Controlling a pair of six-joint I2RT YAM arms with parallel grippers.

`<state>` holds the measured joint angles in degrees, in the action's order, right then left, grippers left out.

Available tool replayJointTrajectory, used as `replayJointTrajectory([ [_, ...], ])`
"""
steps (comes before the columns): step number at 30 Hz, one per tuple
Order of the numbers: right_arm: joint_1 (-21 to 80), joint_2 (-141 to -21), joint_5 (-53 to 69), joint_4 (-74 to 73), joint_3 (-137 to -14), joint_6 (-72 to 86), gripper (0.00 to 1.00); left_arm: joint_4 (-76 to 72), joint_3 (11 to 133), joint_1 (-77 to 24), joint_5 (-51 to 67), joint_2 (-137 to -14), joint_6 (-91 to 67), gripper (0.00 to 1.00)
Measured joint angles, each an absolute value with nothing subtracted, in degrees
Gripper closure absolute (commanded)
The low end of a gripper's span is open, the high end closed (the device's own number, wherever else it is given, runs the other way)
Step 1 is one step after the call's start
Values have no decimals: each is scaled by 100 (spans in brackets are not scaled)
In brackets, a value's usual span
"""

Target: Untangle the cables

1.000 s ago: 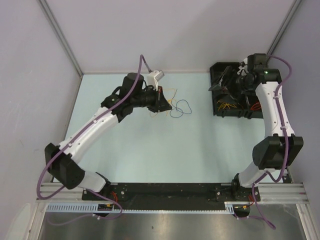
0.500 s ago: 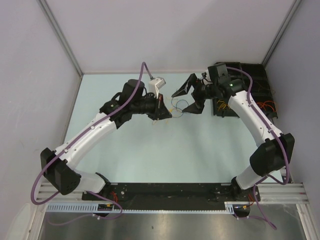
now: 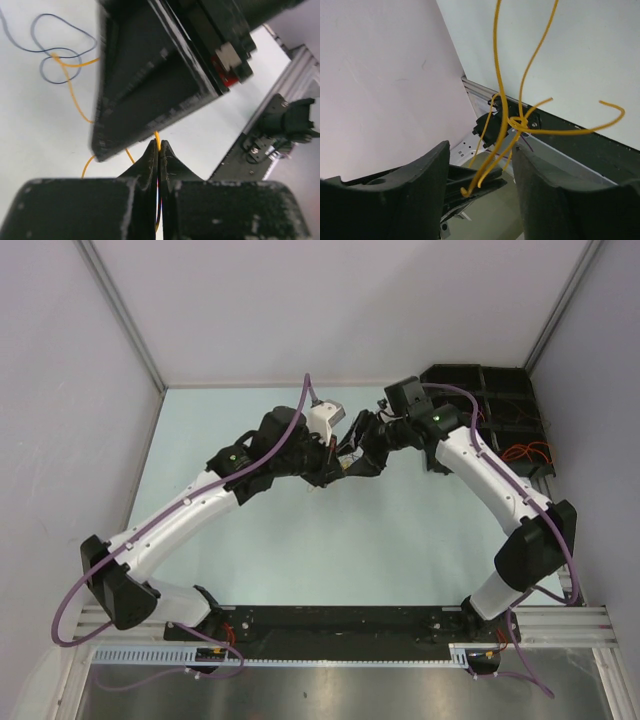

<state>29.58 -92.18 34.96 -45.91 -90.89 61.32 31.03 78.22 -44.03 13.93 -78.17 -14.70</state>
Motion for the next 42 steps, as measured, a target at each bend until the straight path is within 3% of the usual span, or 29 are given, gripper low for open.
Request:
replayJointTrajectory([
  [2, 3026, -9249, 3463, -4622, -9089, 6149, 69, 3111, 7822, -4405, 1192, -7797, -1444, 100],
  [4, 3057, -9258, 3428, -4615, -9089, 6191, 97, 3131, 7822, -4410, 1072, -7773, -1444, 100],
  [6, 3061, -9271, 3352, -4619, -9111, 6200, 100, 3153, 7822, -4414, 1009, -7754, -1435, 98],
  [8, 3061, -9292, 3371, -4611, -9157, 6235, 100, 3151, 7822, -4429, 952, -7741, -1433, 89],
  [11, 3059, -9356, 3328, -4635, -9271, 6206, 100, 3142, 7815, -4429, 913, -7703, -1431, 51],
  [12, 3052, -9378, 3315, -4650, -9308, 6189, 100, 3135, 7804, -4429, 910, -7677, -1426, 33],
  [15, 2917, -9483, 3267, -4746, -9472, 6073, 100, 3118, 7767, -4427, 917, -7555, -1455, 1],
  [27, 1129, -10879, 2473, -5686, -12374, 4978, 100, 3299, 7575, -4423, 558, -6866, -1562, 0],
  [42, -104, -12346, 1564, -4700, -12726, 4827, 100, 3618, 7671, -4407, -25, -6814, -1594, 1],
])
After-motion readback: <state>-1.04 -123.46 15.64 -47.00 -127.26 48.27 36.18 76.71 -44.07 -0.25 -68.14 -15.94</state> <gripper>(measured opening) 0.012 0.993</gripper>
